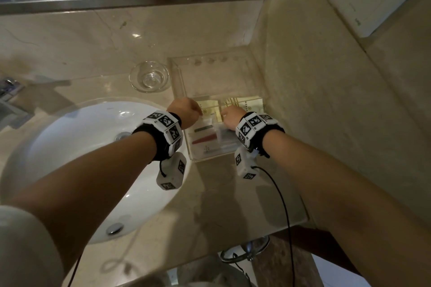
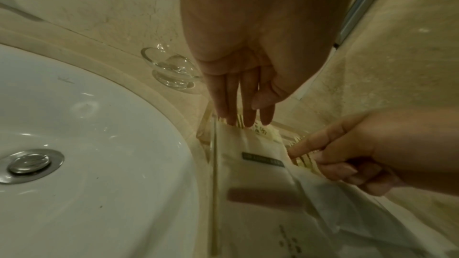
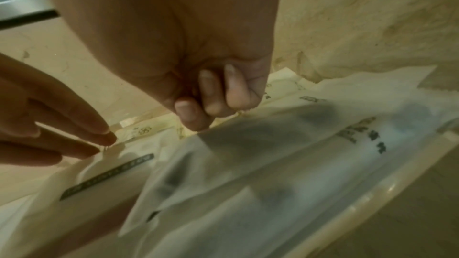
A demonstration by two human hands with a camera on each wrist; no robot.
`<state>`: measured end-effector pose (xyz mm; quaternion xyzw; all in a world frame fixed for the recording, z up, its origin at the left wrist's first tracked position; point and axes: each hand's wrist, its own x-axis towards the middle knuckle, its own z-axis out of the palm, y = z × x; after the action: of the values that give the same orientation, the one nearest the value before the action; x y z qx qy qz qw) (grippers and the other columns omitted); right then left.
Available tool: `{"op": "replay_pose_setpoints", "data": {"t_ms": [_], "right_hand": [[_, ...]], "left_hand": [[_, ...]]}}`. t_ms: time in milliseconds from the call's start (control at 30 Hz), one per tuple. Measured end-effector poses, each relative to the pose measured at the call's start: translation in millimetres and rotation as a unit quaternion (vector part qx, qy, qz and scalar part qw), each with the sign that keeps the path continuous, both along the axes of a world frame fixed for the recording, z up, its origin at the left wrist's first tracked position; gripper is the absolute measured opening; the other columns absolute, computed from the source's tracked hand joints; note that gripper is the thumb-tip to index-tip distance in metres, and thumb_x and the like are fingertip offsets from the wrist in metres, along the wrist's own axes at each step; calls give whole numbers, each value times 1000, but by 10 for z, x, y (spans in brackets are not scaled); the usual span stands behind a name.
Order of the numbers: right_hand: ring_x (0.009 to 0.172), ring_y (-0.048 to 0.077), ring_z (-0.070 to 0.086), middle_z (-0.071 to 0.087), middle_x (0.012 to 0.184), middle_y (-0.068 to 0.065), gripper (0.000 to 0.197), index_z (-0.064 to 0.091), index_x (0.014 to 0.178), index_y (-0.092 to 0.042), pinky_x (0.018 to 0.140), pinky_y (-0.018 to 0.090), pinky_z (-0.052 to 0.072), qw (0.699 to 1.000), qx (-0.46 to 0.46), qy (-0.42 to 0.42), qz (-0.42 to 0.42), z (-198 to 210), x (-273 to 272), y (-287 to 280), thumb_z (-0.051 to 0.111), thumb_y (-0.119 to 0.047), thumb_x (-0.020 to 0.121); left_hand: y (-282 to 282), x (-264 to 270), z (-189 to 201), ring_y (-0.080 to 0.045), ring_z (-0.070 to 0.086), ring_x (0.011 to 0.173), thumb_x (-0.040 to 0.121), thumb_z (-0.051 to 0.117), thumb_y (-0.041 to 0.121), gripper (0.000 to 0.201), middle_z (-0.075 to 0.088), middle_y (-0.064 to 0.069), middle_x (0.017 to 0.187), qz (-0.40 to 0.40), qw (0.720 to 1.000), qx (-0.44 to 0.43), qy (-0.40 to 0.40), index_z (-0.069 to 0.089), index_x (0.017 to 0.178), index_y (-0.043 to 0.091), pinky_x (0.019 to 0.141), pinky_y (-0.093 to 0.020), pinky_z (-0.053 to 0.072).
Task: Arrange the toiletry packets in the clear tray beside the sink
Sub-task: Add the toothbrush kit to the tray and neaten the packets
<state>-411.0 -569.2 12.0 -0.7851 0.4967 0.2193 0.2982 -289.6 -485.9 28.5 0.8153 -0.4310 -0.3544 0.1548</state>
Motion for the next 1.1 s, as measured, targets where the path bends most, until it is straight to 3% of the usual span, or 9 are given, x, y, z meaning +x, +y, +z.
{"op": "replay_pose_setpoints", "data": {"t_ms": [167, 267, 367, 500, 600, 733, 900, 1000, 1100], "right_hand": [[106, 32, 59, 61, 124, 20, 35, 63, 116, 2, 95, 37, 48, 990, -41, -92, -95, 151, -271, -122, 36, -7, 96], [105, 34, 61, 64, 118, 17, 34, 66, 110, -4, 93, 41, 50, 975, -86, -141, -149, 195, -454, -198, 36, -9, 95], [107, 29, 58, 56, 131, 12, 37, 58, 125, -11, 89, 34, 49, 979, -89, -113, -145, 170, -626, -282, 38, -6, 94], [134, 24, 38, 38, 147, 4, 51, 55, 131, -18, 109, 30, 31, 989, -103, -102, -39, -25, -750, -322, 41, 6, 88], [145, 27, 20, 17, 158, 6, 61, 44, 140, -26, 117, 34, 21, 996, -57, -65, 30, -171, -757, -326, 39, 7, 88], [145, 33, 14, 7, 159, 10, 74, 27, 147, -33, 118, 43, 22, 993, -65, -33, 87, -278, -712, -359, 39, 9, 86], [147, 33, -1, -7, 160, 6, 77, 15, 150, -32, 119, 44, 11, 997, -29, -16, 73, -240, -654, -364, 40, 7, 87], [147, 33, 1, -6, 160, 6, 77, 17, 149, -31, 119, 45, 15, 998, -22, -30, 60, -216, -649, -364, 39, 8, 87], [145, 29, 19, 12, 159, 9, 65, 29, 147, -22, 117, 36, 23, 997, -36, -55, 49, -117, -683, -364, 40, 4, 89]], "left_hand": [[-147, -154, 21, -29, 62, 106, 85, 43, -3, 30, 68, -14, 111, -7, 998, -28, 58, 69, 97, 6, 93, -34, 49], [-284, -331, -28, -30, 63, 88, 85, 32, -10, 35, 64, -14, 104, -3, 990, -19, 140, 61, 84, 8, 67, -34, 52], [-387, -481, -100, -26, 62, 71, 88, 32, -8, 33, 60, -13, 100, -3, 985, 14, 172, 60, 96, 7, 55, -25, 46], [-467, -573, -204, -31, 68, 96, 88, 38, -5, 35, 65, -17, 113, -26, 987, 33, 152, 62, 109, 8, 68, -28, 48], [-518, -582, -231, -32, 65, 102, 86, 39, -5, 39, 63, -19, 117, -32, 989, 34, 137, 62, 115, 7, 73, -30, 48], [-560, -583, -246, -23, 58, 75, 85, 42, -5, 38, 64, -21, 114, -62, 990, 32, 124, 64, 113, 7, 64, -26, 45], [-597, -614, -260, -19, 57, 74, 86, 40, 0, 38, 66, -17, 116, -85, 990, 34, 109, 64, 114, 9, 65, -25, 46], [-607, -611, -264, -22, 58, 74, 87, 40, 1, 36, 66, -20, 114, -78, 989, 39, 120, 62, 115, 6, 59, -22, 46], [-599, -545, -254, -28, 62, 96, 86, 42, -2, 39, 63, -21, 119, -66, 988, 44, 132, 59, 121, 5, 81, -34, 50]]}}
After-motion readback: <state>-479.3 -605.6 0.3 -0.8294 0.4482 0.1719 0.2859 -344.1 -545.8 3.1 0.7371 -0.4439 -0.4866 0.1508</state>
